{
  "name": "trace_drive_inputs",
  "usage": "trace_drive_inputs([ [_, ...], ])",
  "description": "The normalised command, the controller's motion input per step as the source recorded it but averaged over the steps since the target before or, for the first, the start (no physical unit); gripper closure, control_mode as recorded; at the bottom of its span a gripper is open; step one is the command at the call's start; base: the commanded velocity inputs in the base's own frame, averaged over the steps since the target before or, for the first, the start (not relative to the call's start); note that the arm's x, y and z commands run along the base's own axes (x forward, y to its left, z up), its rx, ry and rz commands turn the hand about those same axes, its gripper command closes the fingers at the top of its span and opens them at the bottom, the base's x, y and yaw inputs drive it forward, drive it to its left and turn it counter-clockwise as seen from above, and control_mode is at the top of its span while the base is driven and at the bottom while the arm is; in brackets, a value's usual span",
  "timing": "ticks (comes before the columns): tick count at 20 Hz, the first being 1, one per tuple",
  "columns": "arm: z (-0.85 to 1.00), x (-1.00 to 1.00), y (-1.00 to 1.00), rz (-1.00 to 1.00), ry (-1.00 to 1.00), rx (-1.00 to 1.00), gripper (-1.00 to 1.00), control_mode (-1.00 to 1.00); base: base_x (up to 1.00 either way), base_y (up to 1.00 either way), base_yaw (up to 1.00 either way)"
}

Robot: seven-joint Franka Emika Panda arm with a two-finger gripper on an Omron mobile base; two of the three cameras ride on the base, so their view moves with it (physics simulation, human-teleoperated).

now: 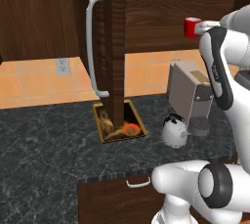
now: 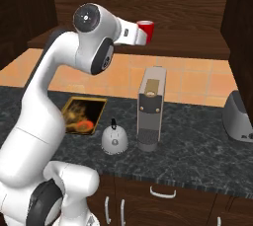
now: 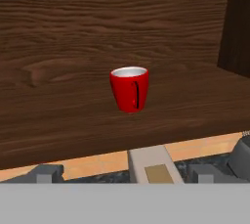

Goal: Pick the kettle from the counter and place it on the tray. Then pick the mug from the cabinet and place it on the tray. Then close the cabinet doors.

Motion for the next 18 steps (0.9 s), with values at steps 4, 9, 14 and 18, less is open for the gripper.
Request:
trace_drive_inputs([
  [4, 0.03, 0.43, -0.1, 0.05, 0.0, 0.0, -1.0, -1.0, 0.0, 0.0, 0.0],
  [9, 0.0, 0.5, -0.25, 0.08, 0.0, 0.0, -1.0, -1.0, 0.0, 0.0, 0.0],
  [14, 0.0, 0.39, -0.32, 0.06, 0.0, 0.0, -1.0, -1.0, 0.0, 0.0, 0.0],
  [18, 0.0, 0.39, -0.05, 0.01, 0.0, 0.0, -1.0, -1.0, 0.0, 0.0, 0.0],
])
